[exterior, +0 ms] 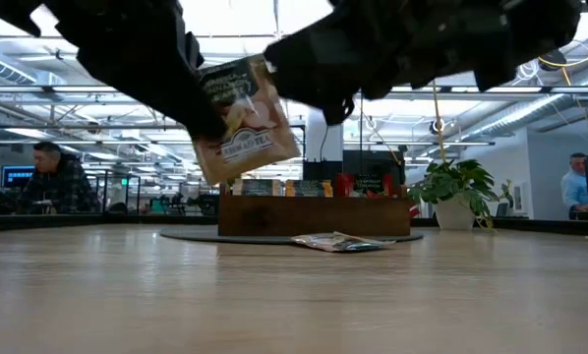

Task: Pick & Place Tea
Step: Put the brown tea bag into the left section of the wooden organizer

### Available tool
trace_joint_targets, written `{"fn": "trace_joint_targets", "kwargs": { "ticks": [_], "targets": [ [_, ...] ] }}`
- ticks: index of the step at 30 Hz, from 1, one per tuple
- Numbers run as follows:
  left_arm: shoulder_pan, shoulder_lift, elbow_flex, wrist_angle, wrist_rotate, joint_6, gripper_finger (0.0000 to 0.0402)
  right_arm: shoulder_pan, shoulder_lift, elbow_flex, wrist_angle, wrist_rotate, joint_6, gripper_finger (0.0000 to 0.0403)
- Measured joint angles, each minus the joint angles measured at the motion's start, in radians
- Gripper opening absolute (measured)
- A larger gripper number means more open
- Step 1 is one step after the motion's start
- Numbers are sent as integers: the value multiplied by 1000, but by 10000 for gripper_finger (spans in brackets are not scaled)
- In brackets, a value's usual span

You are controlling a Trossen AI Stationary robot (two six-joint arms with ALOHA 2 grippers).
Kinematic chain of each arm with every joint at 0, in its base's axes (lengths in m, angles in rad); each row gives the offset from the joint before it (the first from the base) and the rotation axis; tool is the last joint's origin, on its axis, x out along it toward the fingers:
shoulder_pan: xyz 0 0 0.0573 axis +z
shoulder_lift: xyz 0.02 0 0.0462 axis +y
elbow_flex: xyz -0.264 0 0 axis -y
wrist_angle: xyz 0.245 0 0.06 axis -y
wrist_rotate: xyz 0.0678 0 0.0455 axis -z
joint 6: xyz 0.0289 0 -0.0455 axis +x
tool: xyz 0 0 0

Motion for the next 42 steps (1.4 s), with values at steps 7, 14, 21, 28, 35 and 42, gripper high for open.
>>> {"fn": "trace_joint_targets", "kwargs": {
  "ticks": [7, 14, 21, 28, 35, 42],
  "targets": [
    [23, 0, 0, 33, 0, 27, 16, -25, 17, 0, -2, -3, 40, 172],
    [33, 0, 0, 32, 6, 28, 8, -24, 17, 0, -31, -54, 0, 108],
    [35, 0, 0, 36, 5, 18, 13, -20, 17, 0, -18, -55, -86, 8],
    [36, -1, 0, 54, 0, 19, 25, -25, 17, 0, -3, -54, -85, 1],
    [36, -4, 1, -46, -8, -15, 109, -26, 16, 0, -6, -52, -91, 0],
    [20, -45, 2, -200, 32, -173, 187, -26, 15, -1, -5, 10, -150, 0]
  ]
}}
